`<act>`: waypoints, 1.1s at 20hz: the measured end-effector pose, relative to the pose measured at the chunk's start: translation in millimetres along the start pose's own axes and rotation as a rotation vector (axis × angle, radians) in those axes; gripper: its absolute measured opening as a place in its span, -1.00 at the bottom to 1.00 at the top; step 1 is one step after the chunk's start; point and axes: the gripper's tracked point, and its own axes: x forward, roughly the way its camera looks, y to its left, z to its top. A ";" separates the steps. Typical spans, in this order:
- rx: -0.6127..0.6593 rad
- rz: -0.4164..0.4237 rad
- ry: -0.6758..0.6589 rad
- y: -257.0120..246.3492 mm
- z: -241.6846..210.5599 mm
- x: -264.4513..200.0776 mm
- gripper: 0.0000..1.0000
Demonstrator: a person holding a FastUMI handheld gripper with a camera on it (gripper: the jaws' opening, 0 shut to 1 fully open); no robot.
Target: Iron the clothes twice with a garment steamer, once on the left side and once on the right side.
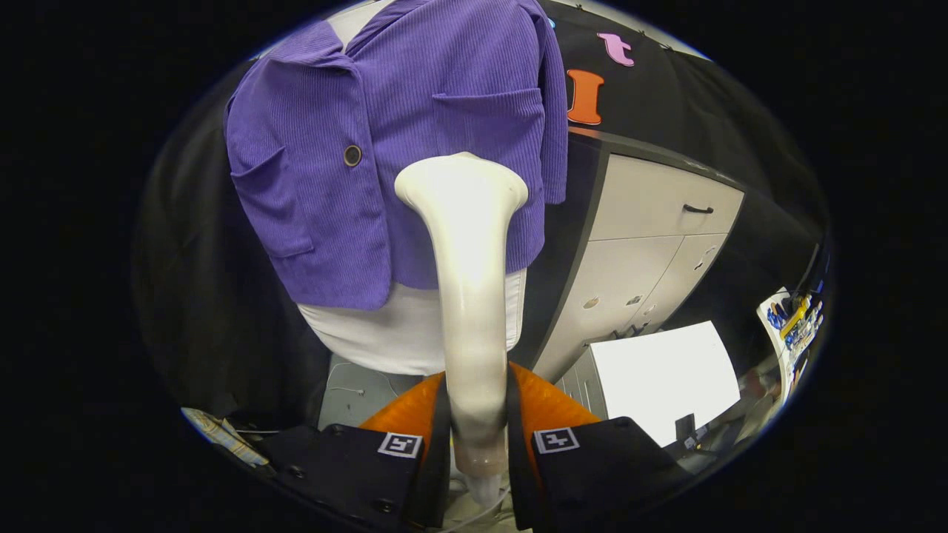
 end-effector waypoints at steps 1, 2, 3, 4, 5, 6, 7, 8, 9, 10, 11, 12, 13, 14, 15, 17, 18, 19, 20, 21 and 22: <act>0.002 0.004 0.005 0.6 -2.0 0.1 -0.17; 0.004 0.007 0.009 1.1 -4.0 -0.1 -0.17; 0.007 0.009 0.011 1.1 -4.4 0.0 -0.17; 0.010 0.012 0.012 2.1 -4.8 -1.4 -0.17; 0.014 0.015 0.012 1.6 -4.8 -2.2 -0.17; 0.017 0.017 0.012 -0.1 -5.3 -6.1 -0.17; 0.017 0.022 0.013 -1.8 -5.5 -9.4 -0.17; 0.020 0.029 0.013 -2.6 -5.1 -13.2 -0.17; 0.027 0.036 0.007 -2.5 -2.6 -16.6 -0.17; 0.033 0.041 -0.002 -3.9 0.9 -21.2 -0.17; 0.035 0.042 -0.013 -6.1 6.2 -26.2 -0.17; 0.037 0.043 -0.028 -7.5 11.0 -31.8 -0.17; 0.041 0.044 -0.045 -10.3 18.5 -37.8 -0.17; 0.043 0.044 -0.061 -12.3 25.4 -43.6 -0.17; 0.047 0.043 -0.079 -14.5 33.7 -50.2 -0.17; 0.056 0.045 -0.115 -17.9 49.9 -63.3 -0.17; 0.063 0.050 -0.130 -17.8 57.3 -71.1 -0.17; 0.074 0.055 -0.150 -18.2 67.4 -78.6 -0.17; 0.080 0.059 -0.171 -19.4 79.2 -87.1 -0.17; 0.082 0.062 -0.200 -19.8 93.3 -97.1 -0.17; 0.082 0.065 -0.230 -19.4 107.9 -108.8 -0.17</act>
